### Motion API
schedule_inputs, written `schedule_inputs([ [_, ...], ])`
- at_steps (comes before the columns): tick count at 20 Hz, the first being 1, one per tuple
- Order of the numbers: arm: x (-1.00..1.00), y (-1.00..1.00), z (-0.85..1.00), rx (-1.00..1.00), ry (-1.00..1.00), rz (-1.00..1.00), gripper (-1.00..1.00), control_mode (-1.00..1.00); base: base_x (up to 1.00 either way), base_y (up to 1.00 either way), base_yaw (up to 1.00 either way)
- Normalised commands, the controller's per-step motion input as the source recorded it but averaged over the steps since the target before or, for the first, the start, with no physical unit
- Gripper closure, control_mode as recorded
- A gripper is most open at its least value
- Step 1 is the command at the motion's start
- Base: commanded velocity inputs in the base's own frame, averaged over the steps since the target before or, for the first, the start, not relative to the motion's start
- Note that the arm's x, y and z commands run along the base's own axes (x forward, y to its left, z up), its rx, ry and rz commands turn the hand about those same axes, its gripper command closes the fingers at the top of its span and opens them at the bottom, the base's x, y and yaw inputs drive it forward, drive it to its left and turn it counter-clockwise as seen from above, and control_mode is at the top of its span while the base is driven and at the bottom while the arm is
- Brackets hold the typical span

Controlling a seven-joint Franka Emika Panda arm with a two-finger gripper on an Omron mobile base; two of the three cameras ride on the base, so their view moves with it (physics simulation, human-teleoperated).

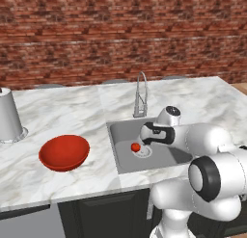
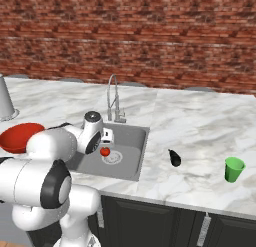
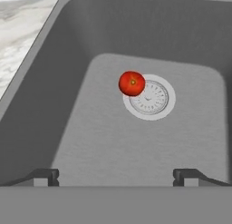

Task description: Remove the tomato and eggplant from the sink. Then move the bowl and cup from the counter to the sink for washing.

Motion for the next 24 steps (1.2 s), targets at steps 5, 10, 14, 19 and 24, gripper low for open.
schedule_inputs([
  [5,0.19,0.05,-0.09,0.0,0.0,0.0,-1.0,-1.0,0.0,0.0,0.0],
  [10,0.17,0.02,-0.1,0.0,0.0,0.0,-1.0,-1.0,0.0,0.0,0.0],
  [14,0.14,0.0,-0.11,0.0,0.0,0.0,-1.0,-1.0,0.0,0.0,0.0],
  [19,0.12,0.0,-0.12,0.01,-0.02,0.0,-1.0,-1.0,0.0,0.0,0.0],
  [24,0.12,0.0,-0.11,0.0,-0.04,0.0,-1.0,-1.0,0.0,0.0,0.0],
])
